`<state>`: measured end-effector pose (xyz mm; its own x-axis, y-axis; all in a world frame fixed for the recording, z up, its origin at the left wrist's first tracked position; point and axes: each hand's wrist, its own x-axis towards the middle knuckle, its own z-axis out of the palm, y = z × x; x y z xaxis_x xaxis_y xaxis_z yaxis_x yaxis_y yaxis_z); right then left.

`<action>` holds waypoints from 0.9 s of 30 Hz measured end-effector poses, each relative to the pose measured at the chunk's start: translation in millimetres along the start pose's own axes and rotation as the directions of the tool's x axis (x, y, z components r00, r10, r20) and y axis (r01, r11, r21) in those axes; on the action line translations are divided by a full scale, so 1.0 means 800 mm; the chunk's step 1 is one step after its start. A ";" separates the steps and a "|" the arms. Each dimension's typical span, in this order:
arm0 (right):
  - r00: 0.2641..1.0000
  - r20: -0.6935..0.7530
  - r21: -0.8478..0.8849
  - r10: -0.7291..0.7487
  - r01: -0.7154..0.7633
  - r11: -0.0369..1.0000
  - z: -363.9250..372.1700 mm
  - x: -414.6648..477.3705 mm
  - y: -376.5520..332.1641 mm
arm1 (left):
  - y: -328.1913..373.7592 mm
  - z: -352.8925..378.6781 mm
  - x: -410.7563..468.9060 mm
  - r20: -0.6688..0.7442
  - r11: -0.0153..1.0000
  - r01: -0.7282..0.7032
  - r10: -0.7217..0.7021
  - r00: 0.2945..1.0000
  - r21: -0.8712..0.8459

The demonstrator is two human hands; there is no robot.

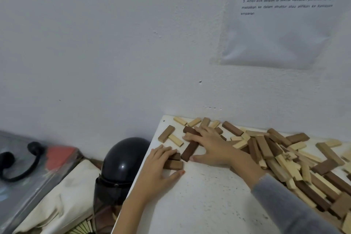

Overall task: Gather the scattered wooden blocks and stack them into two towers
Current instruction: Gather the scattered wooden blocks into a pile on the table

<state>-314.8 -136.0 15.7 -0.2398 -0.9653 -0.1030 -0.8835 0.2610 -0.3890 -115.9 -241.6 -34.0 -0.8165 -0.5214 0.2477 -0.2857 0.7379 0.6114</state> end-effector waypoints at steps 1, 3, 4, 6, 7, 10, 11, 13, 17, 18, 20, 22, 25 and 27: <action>1.000 -0.016 -0.006 -0.009 0.009 1.000 0.002 0.002 -0.001 | 0.000 0.000 -0.002 -0.032 1.000 0.011 -0.011 0.999 -0.007; 0.995 -0.093 -0.007 -0.034 0.034 0.999 0.011 0.002 -0.003 | 0.000 0.001 -0.005 -0.091 0.999 0.039 -0.041 0.995 -0.018; 0.990 -0.134 -0.012 -0.046 0.045 0.999 0.016 0.001 -0.004 | 0.001 0.001 -0.006 -0.118 0.999 0.049 -0.050 0.992 -0.015; 0.979 -0.199 -0.025 -0.051 0.047 0.999 0.028 -0.002 -0.006 | 0.002 0.001 -0.007 -0.158 0.998 0.062 -0.062 0.986 -0.004; 0.974 -0.222 -0.029 -0.049 0.043 0.999 0.033 -0.004 -0.007 | 0.002 0.001 -0.009 -0.166 0.997 0.071 -0.071 0.983 -0.007; 0.961 -0.273 -0.010 -0.031 0.029 1.000 0.044 -0.011 -0.010 | 0.000 0.000 -0.013 -0.175 0.994 0.107 -0.109 0.978 -0.024; 0.956 -0.292 -0.005 -0.025 0.024 1.000 0.047 -0.012 -0.010 | 0.000 0.000 -0.015 -0.180 0.992 0.122 -0.127 0.976 -0.035; 0.947 -0.321 -0.020 -0.016 0.010 1.000 0.050 -0.012 -0.011 | 0.004 -0.002 -0.019 -0.197 0.987 0.142 -0.153 0.968 -0.068; 0.936 -0.346 0.065 0.057 -0.036 0.997 0.055 -0.012 -0.011 | 0.018 -0.002 -0.028 -0.283 0.948 0.188 -0.260 0.923 -0.256; 0.933 -0.353 0.112 0.077 -0.039 0.993 0.057 -0.013 -0.011 | 0.020 -0.002 -0.031 -0.304 0.931 0.187 -0.284 0.909 -0.313; 0.927 -0.361 0.199 0.102 -0.031 0.980 0.058 -0.017 -0.013 | 0.028 -0.001 -0.034 -0.329 0.892 0.176 -0.329 0.885 -0.417; 0.910 -0.396 0.267 0.121 -0.012 0.964 0.059 -0.022 -0.017 | 0.039 0.000 -0.036 -0.338 0.828 0.173 -0.396 0.854 -0.533; 0.849 -0.497 0.403 0.180 0.042 0.914 0.051 -0.035 -0.026 | 0.054 -0.002 -0.035 -0.332 0.747 0.154 -0.458 0.825 -0.647; 0.792 -0.573 0.464 0.212 0.100 0.880 0.038 -0.049 -0.031 | 0.065 -0.004 -0.028 -0.323 0.727 0.142 -0.460 0.827 -0.672</action>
<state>-271.8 -104.8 1.6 -0.6078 -0.7075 0.3606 -0.6151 0.1323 -0.7772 -110.9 -192.6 -5.6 -0.3822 -0.9090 0.1663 0.0141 0.1742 0.9846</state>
